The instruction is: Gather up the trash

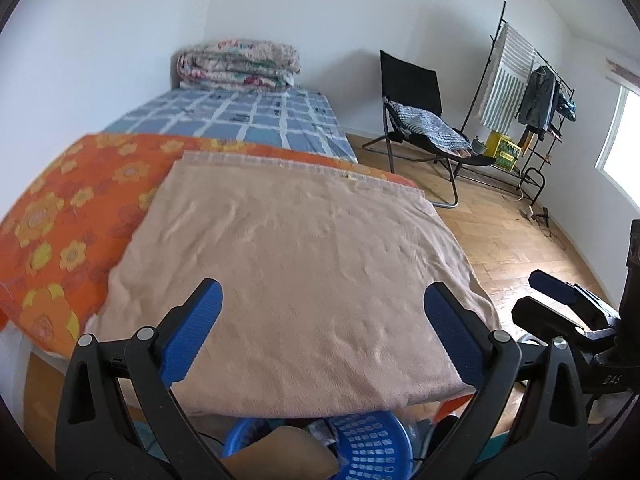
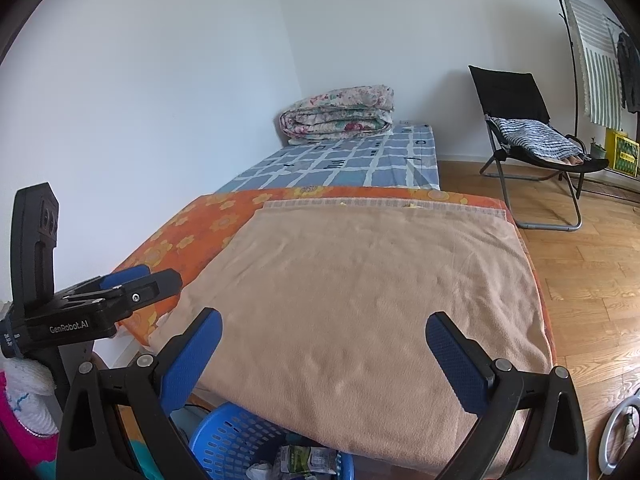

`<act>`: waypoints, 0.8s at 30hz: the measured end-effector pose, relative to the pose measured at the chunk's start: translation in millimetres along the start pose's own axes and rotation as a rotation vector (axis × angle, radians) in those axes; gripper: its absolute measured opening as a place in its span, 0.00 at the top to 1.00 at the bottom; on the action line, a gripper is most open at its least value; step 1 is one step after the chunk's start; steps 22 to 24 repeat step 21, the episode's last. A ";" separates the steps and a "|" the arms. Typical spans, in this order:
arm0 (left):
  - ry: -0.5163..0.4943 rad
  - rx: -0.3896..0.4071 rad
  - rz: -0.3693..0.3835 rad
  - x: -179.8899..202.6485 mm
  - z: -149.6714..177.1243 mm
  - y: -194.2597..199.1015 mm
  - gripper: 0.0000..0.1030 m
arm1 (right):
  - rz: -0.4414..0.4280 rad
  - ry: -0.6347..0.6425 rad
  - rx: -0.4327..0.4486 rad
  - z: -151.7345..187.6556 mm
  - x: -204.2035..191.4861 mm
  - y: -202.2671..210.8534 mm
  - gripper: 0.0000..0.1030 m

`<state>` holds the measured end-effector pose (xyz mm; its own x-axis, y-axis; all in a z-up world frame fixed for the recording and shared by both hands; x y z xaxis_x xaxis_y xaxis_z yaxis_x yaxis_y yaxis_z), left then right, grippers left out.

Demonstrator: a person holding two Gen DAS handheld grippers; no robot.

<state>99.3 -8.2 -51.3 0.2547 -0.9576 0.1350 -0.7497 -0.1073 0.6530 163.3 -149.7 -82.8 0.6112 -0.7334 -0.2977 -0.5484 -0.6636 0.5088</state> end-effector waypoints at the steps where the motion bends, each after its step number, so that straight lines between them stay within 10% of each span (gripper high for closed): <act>1: 0.007 -0.006 0.001 -1.2 1.6 -1.1 0.01 | 0.001 0.000 -0.001 0.1 0.3 -0.2 0.00; 24: -0.021 -0.049 -0.081 -8.3 15.0 -8.4 0.01 | 0.016 -0.001 -0.021 7.6 10.0 -2.6 0.00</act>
Point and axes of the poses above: each gripper's, at about its wrist camera, not at the fingertips, and y roughly against the way its jaws point, x to its right, z to its underside, the point moved 8 cm from there along -y, roughly the way its jaws point, and after that the axes turned 11 degrees about -z, right-handed, at the moved point
